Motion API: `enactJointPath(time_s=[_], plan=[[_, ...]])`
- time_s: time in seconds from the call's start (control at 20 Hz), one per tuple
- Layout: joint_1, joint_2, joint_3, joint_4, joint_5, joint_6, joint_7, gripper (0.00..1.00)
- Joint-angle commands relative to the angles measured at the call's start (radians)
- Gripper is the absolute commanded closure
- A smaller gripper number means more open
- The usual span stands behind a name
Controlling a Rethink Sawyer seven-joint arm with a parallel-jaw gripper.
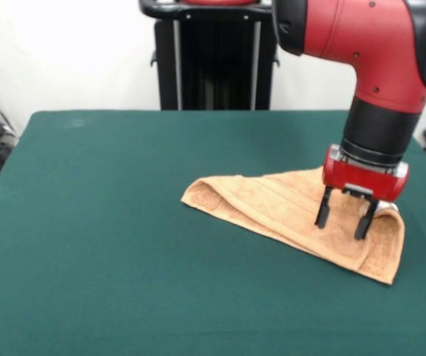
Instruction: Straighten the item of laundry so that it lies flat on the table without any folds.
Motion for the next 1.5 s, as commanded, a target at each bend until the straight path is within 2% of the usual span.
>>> enactJointPath(time_s=[0.05, 0.25, 0.45, 0.8, 1.35, 1.5], plan=[[-0.043, -0.053, 0.136, 0.185, -0.031, -0.071, 0.169, 0.0], [-0.119, -0.107, 0.191, 0.277, -0.092, -0.116, 0.118, 0.0], [-0.147, -0.104, 0.215, 0.302, -0.129, -0.161, 0.127, 0.0], [-0.089, -0.056, 0.188, 0.259, -0.091, -0.174, 0.195, 0.0], [0.036, -0.025, 0.087, 0.137, 0.03, -0.032, 0.258, 0.0], [0.046, -0.023, 0.075, 0.113, 0.054, -0.002, 0.256, 0.0]])
